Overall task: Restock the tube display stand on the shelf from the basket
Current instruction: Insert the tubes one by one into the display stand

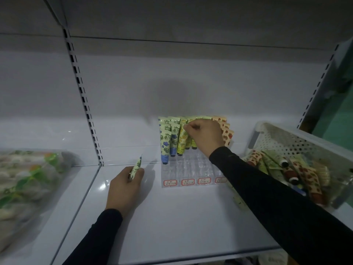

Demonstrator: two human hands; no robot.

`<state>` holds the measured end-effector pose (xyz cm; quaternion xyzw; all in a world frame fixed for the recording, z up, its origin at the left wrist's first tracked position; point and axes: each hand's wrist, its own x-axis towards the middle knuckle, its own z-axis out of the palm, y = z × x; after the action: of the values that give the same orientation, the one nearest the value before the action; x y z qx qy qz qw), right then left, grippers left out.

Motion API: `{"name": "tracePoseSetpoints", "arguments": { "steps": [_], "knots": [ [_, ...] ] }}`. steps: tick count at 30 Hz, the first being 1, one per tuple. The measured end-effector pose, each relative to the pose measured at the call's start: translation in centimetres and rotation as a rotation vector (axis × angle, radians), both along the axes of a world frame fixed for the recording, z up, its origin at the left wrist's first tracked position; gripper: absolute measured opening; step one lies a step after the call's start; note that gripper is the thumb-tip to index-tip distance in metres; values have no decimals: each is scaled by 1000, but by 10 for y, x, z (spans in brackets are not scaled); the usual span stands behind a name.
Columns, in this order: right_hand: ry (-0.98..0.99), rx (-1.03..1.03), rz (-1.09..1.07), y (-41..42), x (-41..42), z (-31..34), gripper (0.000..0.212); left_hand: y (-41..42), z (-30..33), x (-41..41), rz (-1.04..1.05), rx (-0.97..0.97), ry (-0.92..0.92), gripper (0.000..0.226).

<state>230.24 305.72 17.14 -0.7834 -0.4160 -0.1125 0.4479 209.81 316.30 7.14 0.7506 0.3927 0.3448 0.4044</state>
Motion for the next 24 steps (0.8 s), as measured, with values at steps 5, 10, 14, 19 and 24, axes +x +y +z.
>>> {"name": "tracePoseSetpoints", "arguments": {
  "steps": [5, 10, 14, 19, 24],
  "knots": [
    [-8, -9, 6, 2, -2, 1, 22, 1, 0, 1, 2, 0, 13, 27],
    [-37, 23, 12, 1, -3, -3, 20, 3, -2, 1, 10, -9, 10, 27],
    [-19, 41, 24, -1, -1, -4, 19, 4, -2, 3, 20, -12, 16, 28],
    [-21, 35, 25, 0, 1, -4, 18, 4, -2, 3, 22, -6, 9, 28],
    [-14, 27, 35, 5, 1, -4, 18, 4, -3, 2, 20, -19, 5, 27]
  ]
}}
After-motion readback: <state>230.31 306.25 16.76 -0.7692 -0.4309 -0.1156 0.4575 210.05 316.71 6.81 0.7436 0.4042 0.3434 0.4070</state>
